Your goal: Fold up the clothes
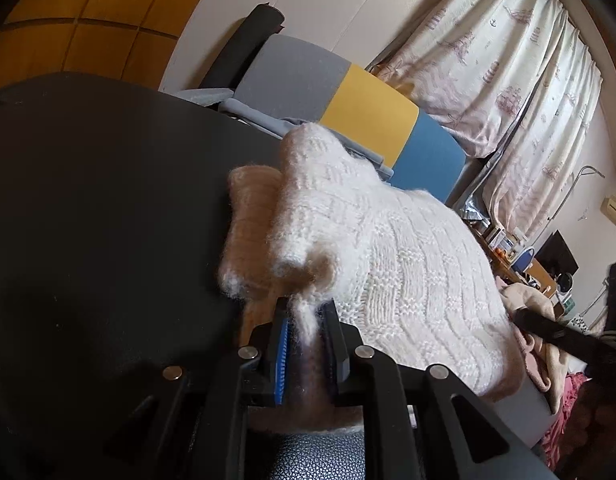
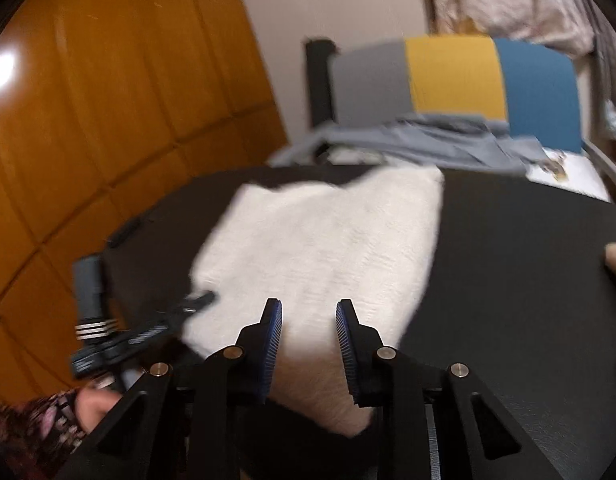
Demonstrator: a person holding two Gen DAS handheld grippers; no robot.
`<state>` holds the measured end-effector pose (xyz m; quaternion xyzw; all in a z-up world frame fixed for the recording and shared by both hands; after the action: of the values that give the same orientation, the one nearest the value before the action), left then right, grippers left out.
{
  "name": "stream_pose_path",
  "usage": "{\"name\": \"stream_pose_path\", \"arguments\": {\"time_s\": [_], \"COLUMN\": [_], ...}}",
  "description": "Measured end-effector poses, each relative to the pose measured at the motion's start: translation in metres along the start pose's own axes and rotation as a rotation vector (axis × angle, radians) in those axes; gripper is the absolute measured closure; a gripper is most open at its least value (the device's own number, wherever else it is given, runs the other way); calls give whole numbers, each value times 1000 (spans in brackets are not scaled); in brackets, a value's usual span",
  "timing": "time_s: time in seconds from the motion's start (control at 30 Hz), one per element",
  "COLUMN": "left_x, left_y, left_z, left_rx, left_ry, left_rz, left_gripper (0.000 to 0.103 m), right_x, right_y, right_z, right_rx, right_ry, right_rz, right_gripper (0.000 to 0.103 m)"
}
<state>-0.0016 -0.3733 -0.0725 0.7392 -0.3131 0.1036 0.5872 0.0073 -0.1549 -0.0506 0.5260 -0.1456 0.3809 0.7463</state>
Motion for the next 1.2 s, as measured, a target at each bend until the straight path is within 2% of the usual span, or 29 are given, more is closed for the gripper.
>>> {"name": "stream_pose_path", "arguments": {"time_s": [0.1,0.17,0.2,0.27,0.33,0.4,0.5,0.6,0.67,0.73,0.77,0.83,0.9,0.97,1.0,1.03,1.07,1.1,1.13,1.2], "left_x": [4,11,16,30,49,54,30,-22,-58,-83,-86,-80,-72,-66,-64,-63,-62,-62,-63,-65], "left_y": [2,4,8,21,46,71,98,107,102,90,85,73,64,57,55,52,50,50,50,53], "left_z": [-3,0,2,6,7,-2,-30,-50,-45,-25,-11,9,15,15,16,18,21,22,23,28], "left_rx": [-33,-13,7,57,89,69,-44,-192,-237,-227,-187,-113,-123,-195,-202,-208,-193,-160,-138,-109], "left_ry": [66,87,92,104,119,103,58,38,72,149,171,163,160,184,183,183,168,144,129,103], "left_rz": [25,51,53,32,-42,-82,-47,70,177,244,234,181,142,115,104,92,82,76,73,66], "left_gripper": [85,84,84,84,88,87,85,85,85,86,86,90,90,90,90,90,90,90,90,90], "right_x": [-42,-48,-48,-47,-47,-47,-49,-47,-45,-44,-43,-41,-37,-30,-24,-17,-12,-7,-9,-20], "right_y": [-30,-43,-44,-43,-41,-41,-44,-45,-46,-47,-48,-50,-46,-34,-22,-9,7,26,42,71], "right_z": [9,26,28,26,21,21,26,26,24,24,24,24,24,25,25,24,19,12,0,-28], "right_rx": [64,222,246,230,182,174,202,191,180,185,198,230,231,195,166,138,95,47,-24,-187], "right_ry": [-9,-51,-57,-51,-25,-25,-51,-49,-45,-45,-47,-48,-30,16,51,86,94,89,92,103], "right_rz": [161,134,123,109,108,105,90,83,81,75,70,62,85,102,82,62,22,-27,-43,-44], "right_gripper": [73,74,74,74,74,73,73,73,73,72,72,72,70,66,59,48,42,31,24,19]}}
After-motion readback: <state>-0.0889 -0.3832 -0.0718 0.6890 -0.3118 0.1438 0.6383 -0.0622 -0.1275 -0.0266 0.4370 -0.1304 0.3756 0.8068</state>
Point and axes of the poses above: each gripper's, at about its wrist camera, not at the fingertips, and x roughly against the way its jaws point, z to its left, y to its top, the point moved 7 cm from there along -x, roughly the way its jaws point, and after that the axes turned 13 degrees about -x, right-handed, at the moved point
